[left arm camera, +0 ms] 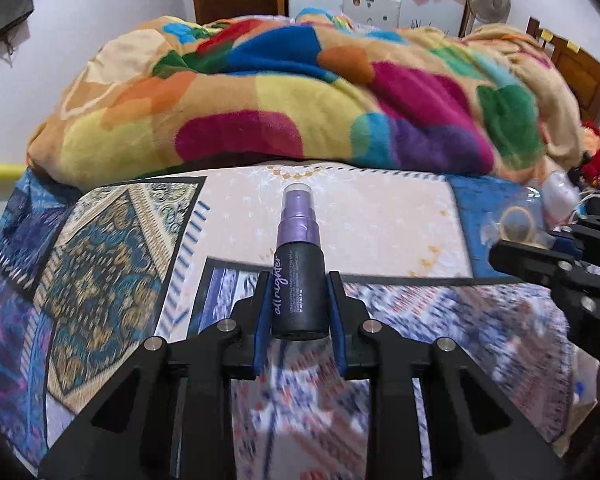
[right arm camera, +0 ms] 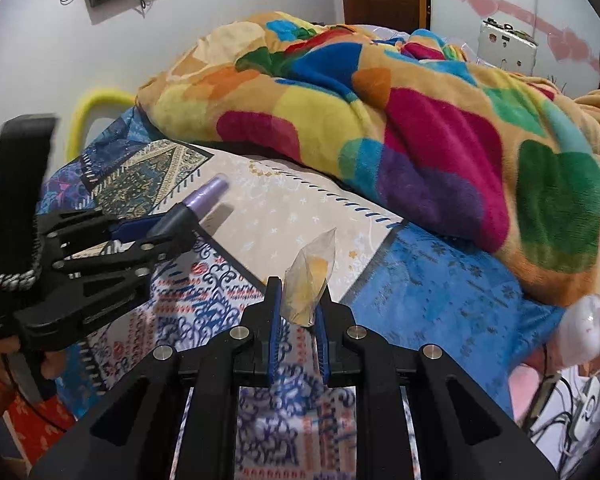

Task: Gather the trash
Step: 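Grasp the purple-capped spray bottle with the left gripper while the right grasps the plastic bag, then carry the spray bottle and plastic bag down to the white bin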

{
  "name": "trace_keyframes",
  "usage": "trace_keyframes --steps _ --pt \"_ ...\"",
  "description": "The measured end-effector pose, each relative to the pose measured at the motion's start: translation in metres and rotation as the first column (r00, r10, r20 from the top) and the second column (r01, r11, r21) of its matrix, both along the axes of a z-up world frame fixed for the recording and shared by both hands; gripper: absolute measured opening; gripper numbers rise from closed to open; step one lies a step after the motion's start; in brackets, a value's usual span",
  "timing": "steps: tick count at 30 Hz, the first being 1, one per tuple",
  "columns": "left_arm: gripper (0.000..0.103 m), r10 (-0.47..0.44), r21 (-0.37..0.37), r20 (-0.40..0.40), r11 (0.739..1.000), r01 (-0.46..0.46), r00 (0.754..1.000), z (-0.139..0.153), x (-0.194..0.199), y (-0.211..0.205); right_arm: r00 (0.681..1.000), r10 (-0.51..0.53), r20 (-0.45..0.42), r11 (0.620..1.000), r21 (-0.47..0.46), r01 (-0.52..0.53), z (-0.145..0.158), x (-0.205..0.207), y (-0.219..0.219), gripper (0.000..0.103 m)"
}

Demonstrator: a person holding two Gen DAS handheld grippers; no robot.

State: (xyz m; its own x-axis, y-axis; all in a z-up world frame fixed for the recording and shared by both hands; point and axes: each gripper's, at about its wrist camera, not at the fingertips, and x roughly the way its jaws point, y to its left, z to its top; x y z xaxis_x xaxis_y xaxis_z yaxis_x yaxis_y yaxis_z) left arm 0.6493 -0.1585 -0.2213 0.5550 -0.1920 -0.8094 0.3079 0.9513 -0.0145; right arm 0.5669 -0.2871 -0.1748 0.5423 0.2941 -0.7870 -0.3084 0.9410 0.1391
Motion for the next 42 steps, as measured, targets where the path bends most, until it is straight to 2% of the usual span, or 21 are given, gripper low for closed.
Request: trace_keyframes --steps 10,14,21,31,38,42 --pt "0.025 0.045 -0.044 0.049 0.998 -0.043 0.998 0.066 -0.084 0.017 0.998 0.017 0.053 1.0 0.01 -0.018 0.05 -0.046 0.009 0.014" --pt "0.025 0.062 -0.047 0.104 0.997 -0.057 0.993 0.091 -0.125 0.035 0.996 0.036 0.08 0.999 0.033 -0.038 0.073 -0.073 0.019 0.014" --pt "0.025 0.137 -0.07 0.13 0.989 -0.128 0.982 0.115 -0.19 0.076 0.989 0.092 0.112 0.993 0.057 -0.098 0.095 -0.122 0.048 0.014" --pt "0.025 0.25 -0.092 0.121 0.966 -0.24 0.961 0.12 -0.288 0.138 0.969 0.213 0.121 0.972 0.071 -0.223 0.099 -0.183 0.113 0.014" --pt "0.025 0.343 -0.111 0.121 0.937 -0.331 0.931 0.109 -0.343 0.189 0.947 0.307 0.092 0.947 0.07 -0.314 0.088 -0.212 0.168 0.014" --pt "0.025 0.396 -0.126 0.115 0.915 -0.382 0.911 0.092 -0.369 0.225 0.935 0.351 0.054 0.931 0.083 -0.355 0.077 -0.224 0.197 0.014"
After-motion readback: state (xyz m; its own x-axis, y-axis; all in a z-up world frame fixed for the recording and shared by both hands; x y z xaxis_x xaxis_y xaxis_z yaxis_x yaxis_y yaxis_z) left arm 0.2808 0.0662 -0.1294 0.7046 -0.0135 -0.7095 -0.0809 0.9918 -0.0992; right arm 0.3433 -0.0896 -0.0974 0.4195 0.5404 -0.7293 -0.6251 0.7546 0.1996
